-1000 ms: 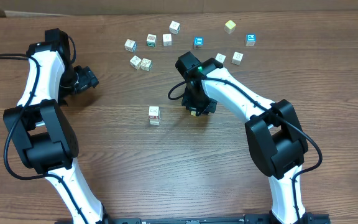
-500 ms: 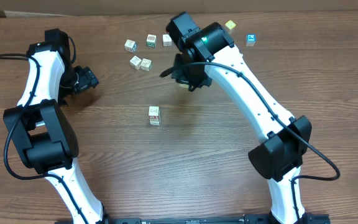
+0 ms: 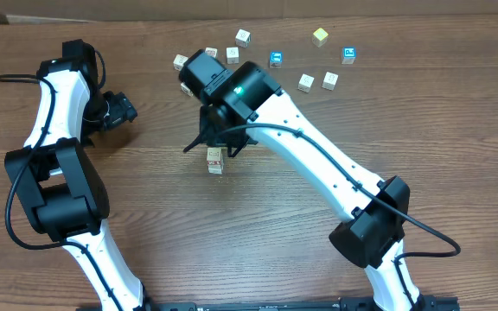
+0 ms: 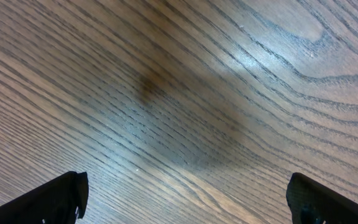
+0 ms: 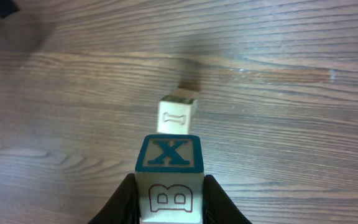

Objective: Form a tower
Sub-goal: 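Carry the block with the right gripper toward the center stack, then lower the held block onto the stack top and open the right gripper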

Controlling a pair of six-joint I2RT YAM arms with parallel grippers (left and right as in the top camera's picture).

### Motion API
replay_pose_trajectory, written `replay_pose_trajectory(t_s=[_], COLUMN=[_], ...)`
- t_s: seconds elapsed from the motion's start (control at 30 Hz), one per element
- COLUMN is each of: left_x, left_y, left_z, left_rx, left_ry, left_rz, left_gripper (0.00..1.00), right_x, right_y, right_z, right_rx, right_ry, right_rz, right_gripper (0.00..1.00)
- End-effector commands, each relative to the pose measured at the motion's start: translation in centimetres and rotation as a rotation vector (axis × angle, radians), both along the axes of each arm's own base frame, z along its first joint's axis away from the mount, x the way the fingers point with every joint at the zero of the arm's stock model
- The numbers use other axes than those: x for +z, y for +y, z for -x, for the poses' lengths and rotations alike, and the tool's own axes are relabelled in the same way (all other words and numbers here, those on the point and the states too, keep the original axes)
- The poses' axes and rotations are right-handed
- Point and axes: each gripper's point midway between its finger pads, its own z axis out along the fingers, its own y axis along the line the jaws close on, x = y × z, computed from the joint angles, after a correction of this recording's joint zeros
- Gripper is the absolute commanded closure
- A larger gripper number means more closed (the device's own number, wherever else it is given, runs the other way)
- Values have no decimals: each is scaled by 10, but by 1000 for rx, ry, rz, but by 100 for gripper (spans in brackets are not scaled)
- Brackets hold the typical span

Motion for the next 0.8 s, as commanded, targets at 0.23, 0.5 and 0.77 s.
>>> replay_pose_trajectory(t_s=[0.23, 0.5, 0.77], left_x=[-4, -4, -4], left_y=[-2, -2, -2], left_z=[-1, -1, -1], left_rx=[-19, -18, -19], left_ry=[11, 11, 11], left_rz=[-4, -4, -4], left_gripper=[1, 0, 0], right_x=[-9, -28, -29], right_y=[20, 22, 17], right_z=[8, 4, -4], right_rx=[36, 34, 22], right_ry=[-23, -29, -71], right_rz=[-22, -13, 23], right_gripper=[81, 81, 80])
